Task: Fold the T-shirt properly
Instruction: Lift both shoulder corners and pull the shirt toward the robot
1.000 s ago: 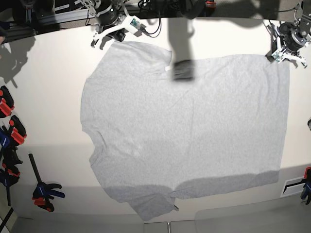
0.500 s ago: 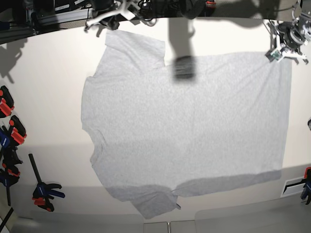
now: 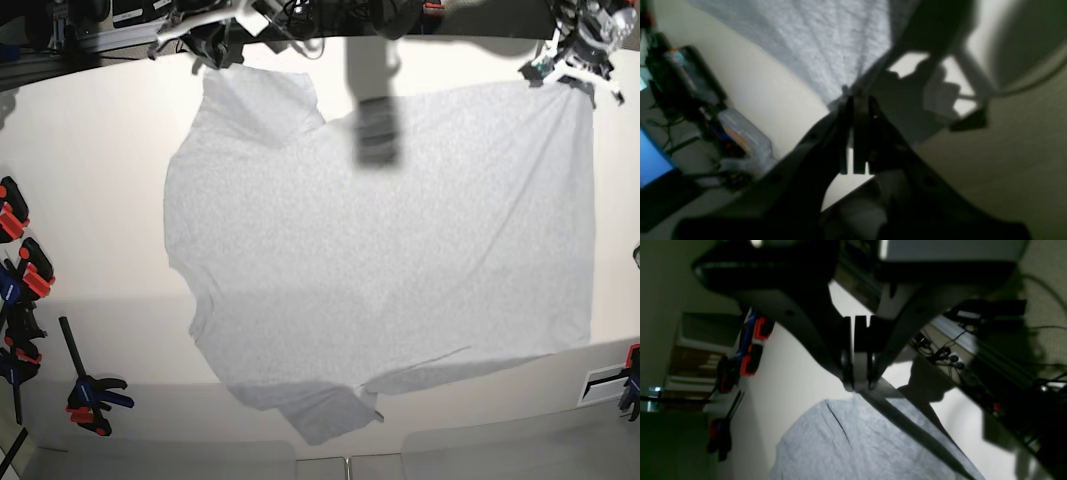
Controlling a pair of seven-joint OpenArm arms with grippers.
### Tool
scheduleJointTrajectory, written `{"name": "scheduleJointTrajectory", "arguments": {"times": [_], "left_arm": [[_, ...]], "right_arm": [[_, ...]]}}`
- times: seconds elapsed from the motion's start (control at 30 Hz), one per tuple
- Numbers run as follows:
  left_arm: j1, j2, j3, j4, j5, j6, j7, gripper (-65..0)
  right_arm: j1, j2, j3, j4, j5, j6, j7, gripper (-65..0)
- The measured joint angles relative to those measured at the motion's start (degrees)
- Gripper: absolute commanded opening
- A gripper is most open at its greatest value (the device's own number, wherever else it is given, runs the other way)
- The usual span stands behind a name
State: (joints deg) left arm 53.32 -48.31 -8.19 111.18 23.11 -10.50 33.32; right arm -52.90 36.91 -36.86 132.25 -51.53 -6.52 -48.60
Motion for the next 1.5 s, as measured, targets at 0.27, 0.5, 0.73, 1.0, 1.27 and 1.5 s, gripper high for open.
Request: {"name": "scheduleJointTrajectory", "arguments": {"times": [0.27,0.5,0.73,1.0,1.27,1.5], "left_arm": [[6.49,-0.07,-0.02,1.05,10.14,7.58,2.36,-65.0],[8.04,-0.11,0.0,1.07,14.1,12.59,1.46,-65.0],[4.66,-0.17,0.0,1.07,14.19,16.28,0.09,-65.0],[4.13,0.02,0.0,1.07,12.96,16.35,-0.44,-65.0],[4.13,1.01,0.0,1.07,12.94,16.33,-0.46,-65.0],[4.15,2.49,0.0,1.07,12.92,16.33,-0.44,-65.0]], "right_arm": [[-5.2,3.39,0.04,0.37,-4.26,-2.05,-3.45,-65.0],[-8.02,3.78,0.13,0.39,-8.66,-4.92,-3.28,-65.0],[-0.09,3.72,0.22,0.46,5.95,-5.07,-0.55,-65.0],[8.81,3.23,0.11,-4.72,19.52,5.6,3.08,-52.2],[8.85,3.23,0.11,-9.55,20.04,8.09,8.85,-36.2],[13.35,1.7,0.04,-16.9,22.25,8.31,9.09,-36.2]]}}
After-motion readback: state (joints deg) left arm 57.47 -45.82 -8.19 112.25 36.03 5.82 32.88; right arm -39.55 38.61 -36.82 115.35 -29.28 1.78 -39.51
